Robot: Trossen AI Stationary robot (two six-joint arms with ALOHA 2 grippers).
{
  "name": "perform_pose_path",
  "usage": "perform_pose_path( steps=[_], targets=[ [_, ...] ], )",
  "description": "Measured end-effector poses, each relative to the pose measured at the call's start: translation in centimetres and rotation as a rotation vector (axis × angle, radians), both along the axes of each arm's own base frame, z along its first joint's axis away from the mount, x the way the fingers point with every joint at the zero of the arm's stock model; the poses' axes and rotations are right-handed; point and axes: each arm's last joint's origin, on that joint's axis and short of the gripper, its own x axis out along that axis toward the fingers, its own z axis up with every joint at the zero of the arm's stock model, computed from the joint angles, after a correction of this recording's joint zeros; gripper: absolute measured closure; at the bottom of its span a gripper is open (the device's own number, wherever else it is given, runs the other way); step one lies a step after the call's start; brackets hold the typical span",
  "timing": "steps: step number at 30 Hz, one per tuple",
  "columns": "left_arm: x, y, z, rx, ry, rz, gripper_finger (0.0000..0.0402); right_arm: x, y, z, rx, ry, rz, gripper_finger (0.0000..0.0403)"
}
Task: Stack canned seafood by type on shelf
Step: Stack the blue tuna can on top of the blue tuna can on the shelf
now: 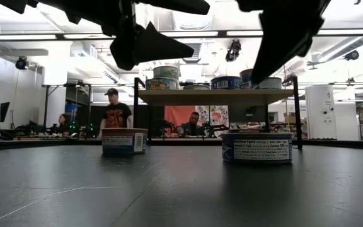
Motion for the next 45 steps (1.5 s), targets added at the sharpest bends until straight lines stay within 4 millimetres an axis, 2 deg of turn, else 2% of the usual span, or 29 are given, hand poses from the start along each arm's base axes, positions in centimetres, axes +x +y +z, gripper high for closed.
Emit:
perform_pose_path(
  steps=[6,10,15,20,26,32,35,38,41,45],
  targets=[
    [-0.1,0.0,-0.4,-0.223,0.016,0.071,0.0078,-2.2,-0.9,2.1,0.046,-0.001,0.044,0.0390],
    [-0.5,0.3,-1.2,-0.395,0.083,0.166,0.0078,-3.8,-1.7,2.3,0.076,-0.001,0.054,0.0390],
    [-0.4,0.2,-1.8,-0.461,0.104,0.182,0.0078,-5.8,-2.8,0.7,0.135,-0.054,0.027,0.0390],
    [0.6,-0.1,-1.9,-0.477,0.099,0.165,0.0078,-6.9,-3.4,-1.0,0.203,-0.149,-0.011,0.0390],
    [2.7,0.4,-2.7,-0.457,0.126,0.174,0.0078,-6.9,-3.4,-2.9,0.237,-0.203,-0.021,0.0390],
    [3.5,1.6,-3.5,-0.438,0.148,0.209,0.0090,-6.4,-3.1,-4.1,0.223,-0.172,-0.025,0.0390],
    [3.7,1.9,-3.8,-0.439,0.161,0.180,0.0117,-6.5,-3.1,-4.4,0.211,-0.154,-0.023,0.0390],
    [4.3,1.6,-4.3,-0.392,0.170,0.096,0.0166,-6.5,-3.1,-4.4,0.197,-0.152,-0.002,0.0390],
    [5.0,1.3,-4.5,-0.273,0.165,0.001,0.0240,-6.4,-3.2,-4.3,0.156,-0.165,0.002,0.0390],
    [6.0,1.0,-5.6,-0.028,0.194,-0.068,0.0365,-6.4,-3.4,-4.2,0.106,-0.191,-0.022,0.0390]
  ],
)
